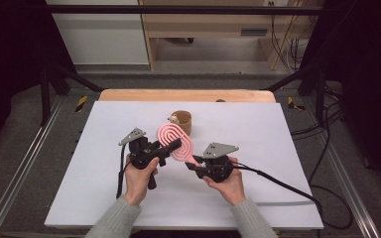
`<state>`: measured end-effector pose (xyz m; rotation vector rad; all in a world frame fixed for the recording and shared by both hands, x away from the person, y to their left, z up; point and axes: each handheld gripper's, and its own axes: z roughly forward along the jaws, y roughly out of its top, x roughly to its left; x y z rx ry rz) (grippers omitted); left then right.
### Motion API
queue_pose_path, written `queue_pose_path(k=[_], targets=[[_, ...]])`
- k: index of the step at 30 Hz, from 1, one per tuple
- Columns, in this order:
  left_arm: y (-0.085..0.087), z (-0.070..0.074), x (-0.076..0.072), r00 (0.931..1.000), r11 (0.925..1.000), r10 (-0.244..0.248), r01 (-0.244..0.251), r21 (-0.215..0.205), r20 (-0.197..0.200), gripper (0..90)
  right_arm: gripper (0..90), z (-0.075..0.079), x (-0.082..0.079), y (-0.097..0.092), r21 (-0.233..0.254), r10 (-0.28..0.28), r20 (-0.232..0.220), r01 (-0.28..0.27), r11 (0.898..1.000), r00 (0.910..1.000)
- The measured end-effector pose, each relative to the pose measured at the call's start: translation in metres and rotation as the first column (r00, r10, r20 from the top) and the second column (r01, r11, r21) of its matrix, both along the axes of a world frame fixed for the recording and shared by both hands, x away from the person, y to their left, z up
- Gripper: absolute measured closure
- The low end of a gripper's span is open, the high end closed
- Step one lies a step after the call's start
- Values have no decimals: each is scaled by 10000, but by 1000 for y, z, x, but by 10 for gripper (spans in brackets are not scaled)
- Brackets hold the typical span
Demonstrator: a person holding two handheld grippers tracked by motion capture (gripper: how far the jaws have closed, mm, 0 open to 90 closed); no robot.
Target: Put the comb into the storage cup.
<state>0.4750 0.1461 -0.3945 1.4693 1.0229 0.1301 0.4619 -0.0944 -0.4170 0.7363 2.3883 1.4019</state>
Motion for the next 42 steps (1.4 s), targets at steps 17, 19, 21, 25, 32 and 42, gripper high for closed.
queue_pose_path(k=[17,19,21,25,32,42], targets=[[-6,6,-5,9993,9993,-364,364,28,119,588,694,-3,1,1,-87,-20,21,20,10000,10000],[-6,8,-6,9989,9990,-455,455,21,119,598,694,-3,1,1,-113,-33,43,33,9999,10000],[-7,9,-7,9986,9988,-498,498,-13,184,605,694,-3,1,2,-91,-28,62,28,10000,10000],[-9,11,-9,9978,9981,-608,609,-45,260,617,694,-3,1,1,-30,-27,109,27,10000,9999],[-10,14,-11,9966,9974,-716,721,-93,408,623,693,-1,0,1,25,3,192,-3,10000,9998],[-11,21,-13,9936,9968,-790,795,-24,812,625,613,1,0,0,281,-31,369,21,9996,9993]])
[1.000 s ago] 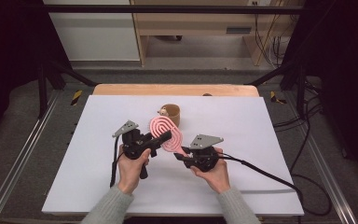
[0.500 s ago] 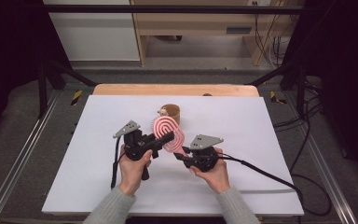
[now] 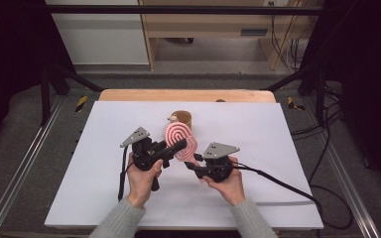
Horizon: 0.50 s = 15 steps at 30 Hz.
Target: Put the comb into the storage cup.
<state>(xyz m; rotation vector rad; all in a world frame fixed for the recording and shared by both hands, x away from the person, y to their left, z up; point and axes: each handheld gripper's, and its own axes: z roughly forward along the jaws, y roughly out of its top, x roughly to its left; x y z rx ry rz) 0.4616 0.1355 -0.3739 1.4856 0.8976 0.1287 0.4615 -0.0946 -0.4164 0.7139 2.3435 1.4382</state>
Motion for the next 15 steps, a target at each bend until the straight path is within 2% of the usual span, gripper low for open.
queue_pose_path(k=[10,15], targets=[[6,7,0,9990,9986,222,-240,470,383,626,380,5,-1,-3,570,-73,313,55,9984,9995],[11,9,4,9976,9959,499,-532,732,472,626,283,7,-1,-7,626,-239,500,207,9978,9985]])
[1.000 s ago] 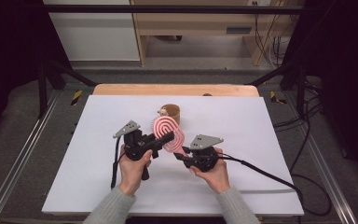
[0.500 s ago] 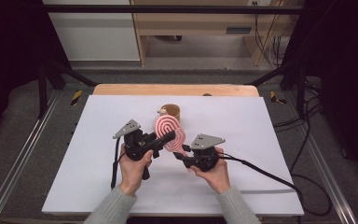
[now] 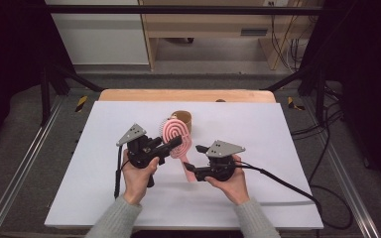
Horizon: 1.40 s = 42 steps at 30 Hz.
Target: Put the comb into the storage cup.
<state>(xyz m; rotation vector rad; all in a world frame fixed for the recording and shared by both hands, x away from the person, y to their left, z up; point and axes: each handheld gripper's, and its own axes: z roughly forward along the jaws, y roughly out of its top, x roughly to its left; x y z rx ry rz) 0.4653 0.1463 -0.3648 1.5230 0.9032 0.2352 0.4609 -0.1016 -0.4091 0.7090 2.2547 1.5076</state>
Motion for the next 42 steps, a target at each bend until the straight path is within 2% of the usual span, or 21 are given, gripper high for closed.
queue_pose_path(k=[3,10,13,17,27,30,36,42], targets=[[4,1,2,9999,9999,159,-159,49,-6,626,224,0,1,-5,311,-164,14,163,9994,9999],[11,6,5,9991,9987,417,-419,286,91,626,110,-2,5,-23,559,-652,-118,658,9963,9978],[12,8,6,9989,9982,450,-455,391,151,626,70,-5,7,-30,490,-983,-141,989,9939,9951],[14,12,7,9984,9972,517,-528,537,221,626,21,-10,9,-39,289,-1376,-464,1390,9899,9894],[23,23,8,9969,9957,705,-724,571,359,626,2,-22,13,-64,119,-1837,-1001,1858,9825,9779],[24,25,8,9964,9951,720,-748,653,448,626,3,-25,14,-74,34,-2105,-1143,2123,9772,9709],[26,29,9,9957,9943,776,-811,691,509,626,2,-30,13,-87,-54,-2286,-1098,2294,9733,9673],[25,35,10,9953,9938,762,-807,768,598,626,3,-35,12,-101,-212,-2654,-1207,2648,9641,9565]])
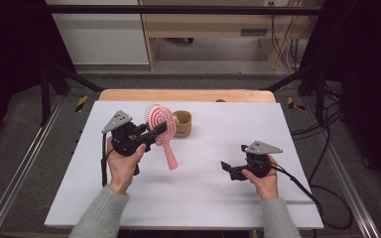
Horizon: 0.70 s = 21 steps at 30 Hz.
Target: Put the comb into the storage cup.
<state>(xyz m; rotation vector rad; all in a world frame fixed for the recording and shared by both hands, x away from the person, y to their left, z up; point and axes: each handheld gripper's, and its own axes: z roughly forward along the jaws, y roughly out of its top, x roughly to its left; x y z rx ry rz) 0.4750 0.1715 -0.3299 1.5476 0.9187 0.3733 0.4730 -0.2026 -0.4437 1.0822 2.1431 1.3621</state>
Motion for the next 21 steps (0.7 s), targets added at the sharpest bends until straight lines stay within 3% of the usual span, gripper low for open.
queue_pose_path(k=[21], targets=[[10,17,2,9996,9998,160,-163,121,230,626,2,-6,-5,-28,-252,-641,-135,638,9976,9979]])
